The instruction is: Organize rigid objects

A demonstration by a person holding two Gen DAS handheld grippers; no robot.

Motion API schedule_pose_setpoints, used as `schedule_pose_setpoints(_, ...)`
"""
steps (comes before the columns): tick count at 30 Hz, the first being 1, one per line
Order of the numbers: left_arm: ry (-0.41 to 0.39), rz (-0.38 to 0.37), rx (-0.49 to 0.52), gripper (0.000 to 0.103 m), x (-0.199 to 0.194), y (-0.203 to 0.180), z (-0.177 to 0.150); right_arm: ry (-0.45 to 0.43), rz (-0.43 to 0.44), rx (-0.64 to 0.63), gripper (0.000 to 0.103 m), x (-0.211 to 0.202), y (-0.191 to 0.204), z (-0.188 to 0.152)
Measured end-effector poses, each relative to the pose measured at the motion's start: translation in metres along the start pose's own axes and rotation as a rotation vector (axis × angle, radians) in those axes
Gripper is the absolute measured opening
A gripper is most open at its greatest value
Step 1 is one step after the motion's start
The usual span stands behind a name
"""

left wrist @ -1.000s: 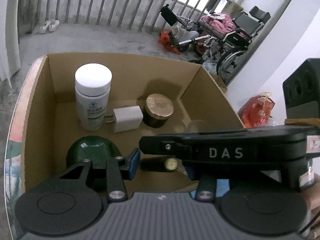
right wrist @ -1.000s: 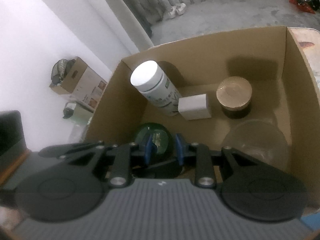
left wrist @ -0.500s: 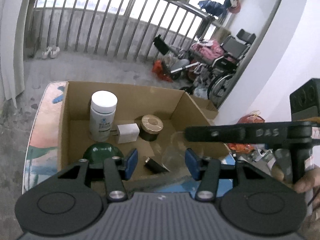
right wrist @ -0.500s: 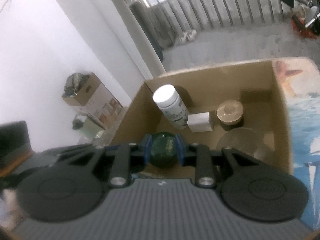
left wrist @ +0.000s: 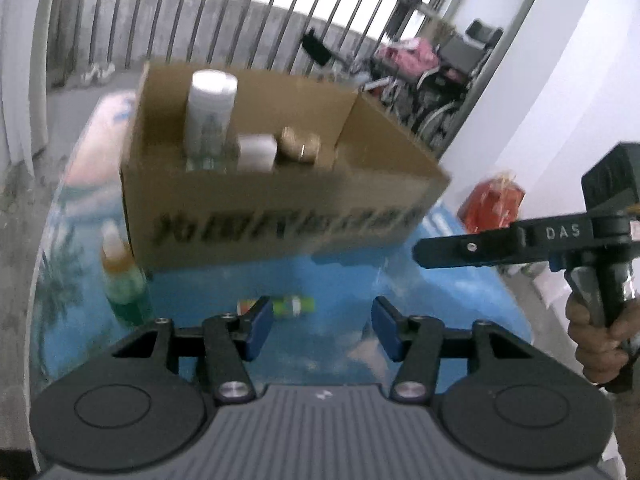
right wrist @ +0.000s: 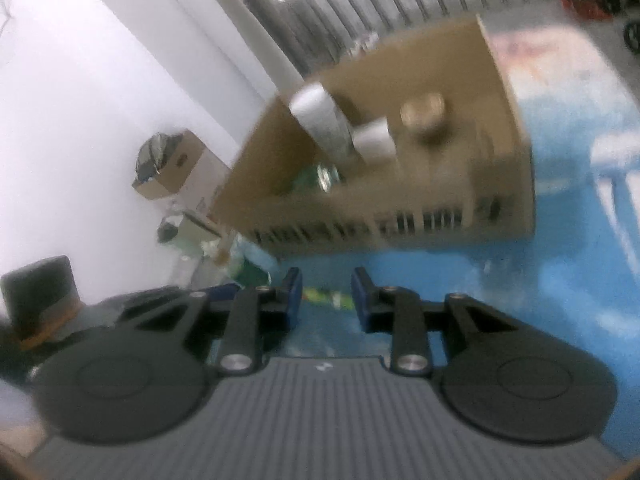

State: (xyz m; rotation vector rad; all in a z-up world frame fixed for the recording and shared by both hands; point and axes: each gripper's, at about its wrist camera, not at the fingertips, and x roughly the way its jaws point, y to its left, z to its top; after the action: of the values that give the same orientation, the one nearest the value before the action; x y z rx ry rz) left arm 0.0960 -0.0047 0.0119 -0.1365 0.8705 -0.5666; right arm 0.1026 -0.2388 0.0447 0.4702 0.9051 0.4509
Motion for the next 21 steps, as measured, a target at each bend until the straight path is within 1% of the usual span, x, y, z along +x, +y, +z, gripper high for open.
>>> schedule_pose_setpoints(2,0.028,0.006,-0.018,0.054,0.011,0.003,-0.008,0.030,-0.006,0.025,0.027,0.015,-0.006,-0.009)
schedule_pose_setpoints(5,0.051,0.016,-0.037,0.053,0.026,0.007,-0.015,0.054,-0.022,0.013,0.027,0.036,-0.008,-0.017)
schedule_pose_setpoints(9,0.068,0.023,-0.051,0.053,0.040,0.009,-0.019,0.069,-0.046,-0.048,0.027,0.066,-0.001,-0.011)
schedule_pose_setpoints(12,0.079,0.022,-0.056,0.052,0.047,0.009,-0.021,0.094,-0.032,-0.081,0.027,0.091,0.003,-0.007)
schedule_pose_setpoints(15,0.090,0.023,-0.063,0.051,0.053,0.009,-0.022,0.112,-0.050,-0.109,0.027,0.112,0.006,-0.003)
schedule_pose_setpoints(21,0.090,0.014,-0.064,0.050,0.054,0.011,-0.022,0.142,-0.039,-0.113,0.026,0.130,0.004,-0.003)
